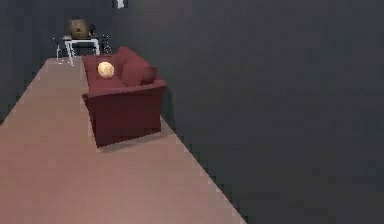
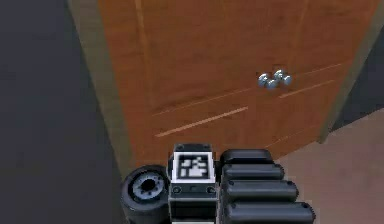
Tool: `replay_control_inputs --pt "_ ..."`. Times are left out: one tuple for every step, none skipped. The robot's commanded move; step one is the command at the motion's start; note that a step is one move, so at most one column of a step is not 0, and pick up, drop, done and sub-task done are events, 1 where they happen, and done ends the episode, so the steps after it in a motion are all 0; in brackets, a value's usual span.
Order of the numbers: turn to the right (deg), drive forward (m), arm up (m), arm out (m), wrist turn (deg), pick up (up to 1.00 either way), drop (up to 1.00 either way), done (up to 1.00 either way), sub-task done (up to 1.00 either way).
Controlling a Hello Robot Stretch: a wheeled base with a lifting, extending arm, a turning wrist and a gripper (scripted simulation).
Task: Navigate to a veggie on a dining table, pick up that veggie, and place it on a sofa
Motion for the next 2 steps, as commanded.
replay_control_inputs --pt "0.0 0.6 0.0 0.0 0.0 0.0 0.0 0.0 0.0" --pt "-27.0 0.0 0.0 0.0 0.0 0.0 0.0 0.0 0.0"
